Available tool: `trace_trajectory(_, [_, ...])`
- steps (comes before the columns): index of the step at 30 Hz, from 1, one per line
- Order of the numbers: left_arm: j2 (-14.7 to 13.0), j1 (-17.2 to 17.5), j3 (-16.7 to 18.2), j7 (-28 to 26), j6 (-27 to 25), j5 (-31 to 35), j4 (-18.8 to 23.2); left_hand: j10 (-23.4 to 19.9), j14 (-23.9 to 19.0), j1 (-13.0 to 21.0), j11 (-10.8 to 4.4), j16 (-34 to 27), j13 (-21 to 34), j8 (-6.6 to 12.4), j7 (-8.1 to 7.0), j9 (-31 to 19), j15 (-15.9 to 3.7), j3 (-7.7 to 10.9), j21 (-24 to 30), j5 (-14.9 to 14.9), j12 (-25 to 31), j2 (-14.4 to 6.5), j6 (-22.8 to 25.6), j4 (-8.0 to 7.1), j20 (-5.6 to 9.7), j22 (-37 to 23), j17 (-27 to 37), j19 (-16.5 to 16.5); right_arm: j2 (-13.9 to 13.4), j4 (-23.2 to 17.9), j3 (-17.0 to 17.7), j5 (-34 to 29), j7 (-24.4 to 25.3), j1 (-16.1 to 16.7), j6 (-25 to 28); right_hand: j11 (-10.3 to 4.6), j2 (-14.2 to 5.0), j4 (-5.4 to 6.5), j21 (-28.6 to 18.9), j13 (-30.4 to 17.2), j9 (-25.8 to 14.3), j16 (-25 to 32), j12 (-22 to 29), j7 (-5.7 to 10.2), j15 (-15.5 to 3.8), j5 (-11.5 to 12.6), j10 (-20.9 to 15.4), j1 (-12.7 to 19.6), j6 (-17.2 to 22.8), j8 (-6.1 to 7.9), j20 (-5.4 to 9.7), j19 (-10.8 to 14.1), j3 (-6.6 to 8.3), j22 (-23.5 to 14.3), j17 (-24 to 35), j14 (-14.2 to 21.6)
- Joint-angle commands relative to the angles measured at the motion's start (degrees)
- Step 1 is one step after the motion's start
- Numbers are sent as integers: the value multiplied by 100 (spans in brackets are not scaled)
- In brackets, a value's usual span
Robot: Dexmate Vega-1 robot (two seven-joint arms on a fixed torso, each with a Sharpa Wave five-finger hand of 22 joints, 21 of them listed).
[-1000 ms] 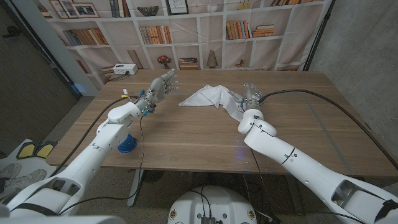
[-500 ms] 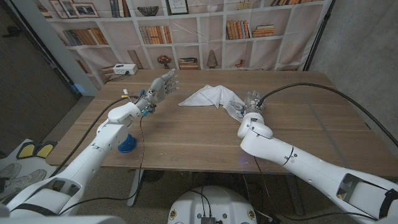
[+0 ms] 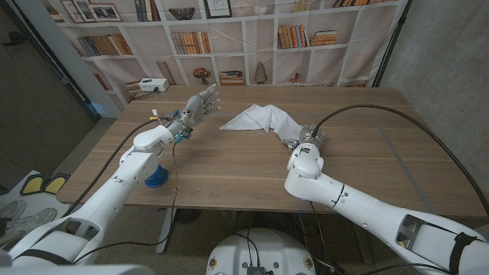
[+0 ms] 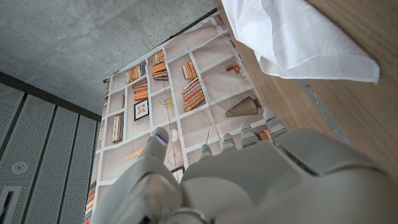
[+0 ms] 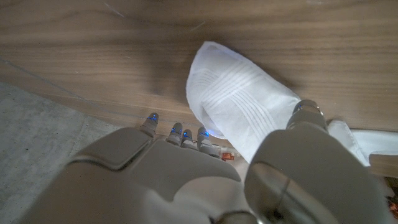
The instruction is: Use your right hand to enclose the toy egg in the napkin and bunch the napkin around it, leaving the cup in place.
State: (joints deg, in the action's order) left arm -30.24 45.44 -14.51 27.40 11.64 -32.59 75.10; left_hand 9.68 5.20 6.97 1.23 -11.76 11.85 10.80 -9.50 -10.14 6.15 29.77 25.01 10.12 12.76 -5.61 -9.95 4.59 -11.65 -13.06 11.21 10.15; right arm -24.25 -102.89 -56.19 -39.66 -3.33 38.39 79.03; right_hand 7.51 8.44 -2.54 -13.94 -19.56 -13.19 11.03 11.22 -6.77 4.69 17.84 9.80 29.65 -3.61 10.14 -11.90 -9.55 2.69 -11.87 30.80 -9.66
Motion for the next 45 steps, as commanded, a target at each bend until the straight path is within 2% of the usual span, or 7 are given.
trace_trajectory(1, [11,-27,-5,-11,8,16,-32,235,6,24,11,7,8,-10,-4,-8,4,27,34,1,17,33,-183,0,-56,-7,8,128,366,952,-61,-4097,-3894,-137,96,-16,-47,-76,-15,-34,-9,114,203,-276,-26,103,353,198,145,132,-15,60,-89,-30,-6,-89])
trace_trajectory(7, [21,-56,-17,-10,2,26,-53,231,7,22,13,8,8,-8,-1,-8,5,27,34,1,18,34,-178,1,-56,-7,9,127,328,981,-122,-4028,-3223,-32,-20,-164,-377,-200,-162,-93,-2,340,757,52,-185,296,-579,672,1808,630,11,524,-130,-11,-48,607])
trace_trajectory(12, [50,-96,-39,3,-2,28,-91,231,6,20,13,9,8,-9,-7,-8,2,27,33,2,18,36,-178,1,-57,-6,9,128,193,910,-171,-3949,-2732,75,-335,-370,-626,-474,-343,-102,-93,582,1265,658,-482,517,-1621,1479,3457,1211,184,1217,-56,40,-80,1455])
trace_trajectory(17, [56,-104,-50,-14,-8,45,-94,234,1,17,8,7,9,-9,-3,-8,-2,26,32,1,17,38,-179,0,-57,-6,10,130,82,1008,-309,-4152,-2693,79,-582,-918,-815,-617,-508,61,-26,714,1654,836,-887,850,-2822,2299,4981,1796,374,1926,57,77,-142,2283])
trace_trajectory(22, [48,-89,-47,-45,-27,51,-66,232,-5,14,13,6,9,-9,-3,-8,-5,25,33,2,18,40,-178,0,-57,-6,10,127,58,1064,-218,-4270,-2434,227,-853,-1285,-1132,-638,-605,317,-36,697,1972,795,-1289,1184,-4040,3125,6456,2438,602,2462,408,102,-271,3112])
trace_trajectory(31, [39,-129,-72,-55,-75,77,-12,235,-15,10,10,4,9,-9,-1,-8,-12,25,32,3,16,41,-178,0,-57,-5,11,127,37,179,782,-2903,217,1057,-1488,-1383,-1477,-447,-673,462,87,684,1986,584,-1557,1061,-4348,3067,6541,2422,862,2751,556,107,-302,3535])
trace_trajectory(45, [20,-59,-54,-111,-89,74,83,234,3,9,16,13,9,-11,2,-8,-2,29,30,3,16,38,-183,1,-57,-5,11,130,374,-563,1975,-575,2525,1560,-2680,-1475,-1854,-141,-649,474,-173,630,1824,627,-1597,863,-4207,2812,6212,2542,1002,2760,611,101,-228,3514])
